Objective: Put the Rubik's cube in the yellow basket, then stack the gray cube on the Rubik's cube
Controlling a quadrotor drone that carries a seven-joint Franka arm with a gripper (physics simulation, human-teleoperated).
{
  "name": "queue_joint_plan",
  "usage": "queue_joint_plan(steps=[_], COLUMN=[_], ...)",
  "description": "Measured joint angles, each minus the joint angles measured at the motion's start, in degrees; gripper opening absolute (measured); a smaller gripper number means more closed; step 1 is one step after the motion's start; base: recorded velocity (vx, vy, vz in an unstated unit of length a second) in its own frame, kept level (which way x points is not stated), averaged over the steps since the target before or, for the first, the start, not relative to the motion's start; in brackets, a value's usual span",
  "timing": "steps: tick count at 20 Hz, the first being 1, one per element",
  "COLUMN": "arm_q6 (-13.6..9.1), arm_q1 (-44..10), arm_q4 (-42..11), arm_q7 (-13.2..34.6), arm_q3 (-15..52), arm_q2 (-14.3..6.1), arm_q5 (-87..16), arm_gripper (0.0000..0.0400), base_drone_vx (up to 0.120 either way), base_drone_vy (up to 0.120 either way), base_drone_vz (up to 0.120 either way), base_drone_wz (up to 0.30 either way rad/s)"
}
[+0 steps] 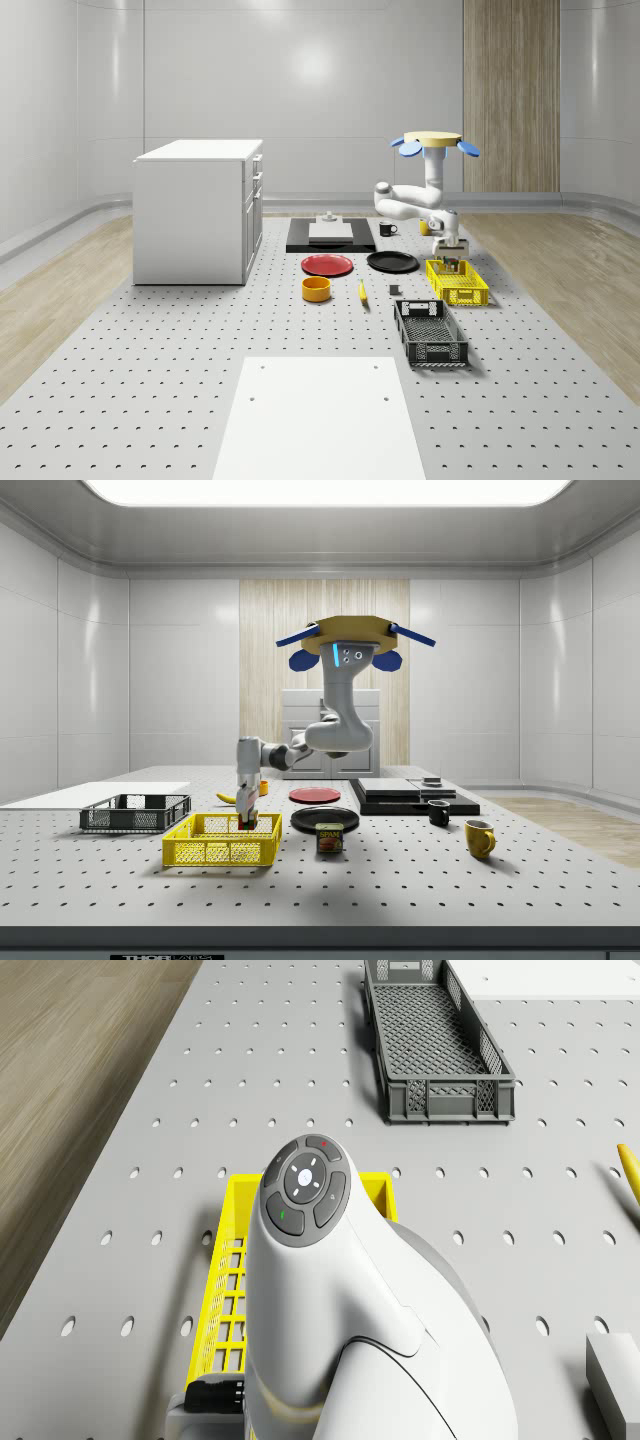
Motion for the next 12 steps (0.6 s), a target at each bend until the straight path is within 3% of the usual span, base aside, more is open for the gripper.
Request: queue_joint_plan(steps=[9, 12], arm_q6=[1.8, 2.0], arm_q1=[-2.0, -2.2], arm_q4=[1.8, 2.1], arm_q7=[0.9, 1.0], arm_q3=[-5.4, -6.3], arm_q2=[0.7, 1.0], arm_q5=[-5.1, -6.0], arm_gripper=[0.0325, 0.0365], base_drone_vx=[0.000, 0.000], base_drone_vy=[0.000, 0.000], base_drone_vz=[0.000, 0.000], base_drone_wz=[0.000, 0.000])
